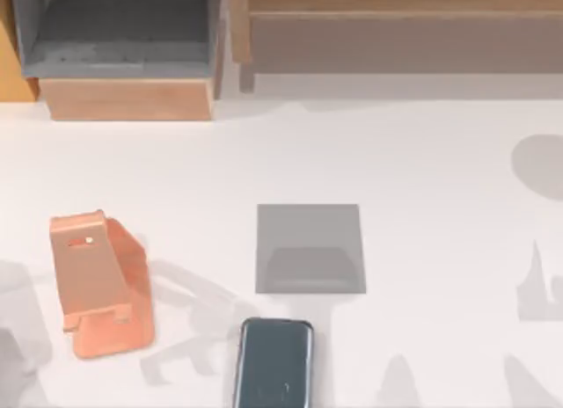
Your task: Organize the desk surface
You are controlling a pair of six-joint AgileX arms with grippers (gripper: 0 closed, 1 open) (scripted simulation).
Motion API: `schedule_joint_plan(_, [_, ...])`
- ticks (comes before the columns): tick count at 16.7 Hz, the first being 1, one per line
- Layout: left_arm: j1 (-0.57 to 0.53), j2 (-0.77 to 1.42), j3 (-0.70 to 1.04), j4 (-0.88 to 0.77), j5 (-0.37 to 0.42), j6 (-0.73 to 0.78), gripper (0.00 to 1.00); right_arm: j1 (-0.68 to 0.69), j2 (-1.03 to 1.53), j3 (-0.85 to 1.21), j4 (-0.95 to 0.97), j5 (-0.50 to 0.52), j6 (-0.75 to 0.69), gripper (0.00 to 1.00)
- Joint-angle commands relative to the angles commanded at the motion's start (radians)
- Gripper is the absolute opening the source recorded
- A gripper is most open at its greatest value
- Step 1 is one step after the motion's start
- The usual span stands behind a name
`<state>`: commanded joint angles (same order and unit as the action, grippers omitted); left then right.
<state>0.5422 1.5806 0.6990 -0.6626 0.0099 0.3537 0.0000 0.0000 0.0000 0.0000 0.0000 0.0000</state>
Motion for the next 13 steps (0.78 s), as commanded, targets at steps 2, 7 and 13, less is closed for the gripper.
schedule_joint_plan(2, [0.001,-0.005,0.013,-0.016,0.0,0.0,0.0,0.0,0.0,0.0,0.0,0.0,0.0,1.0])
schedule_joint_plan(7, [-0.001,-0.076,0.14,-0.226,0.0,0.0,0.0,0.0,0.0,0.0,0.0,0.0,0.0,1.0])
schedule_joint_plan(13, [-0.004,-0.173,0.275,-0.449,0.0,-0.007,0.0,0.0,0.0,0.0,0.0,0.0,0.0,1.0])
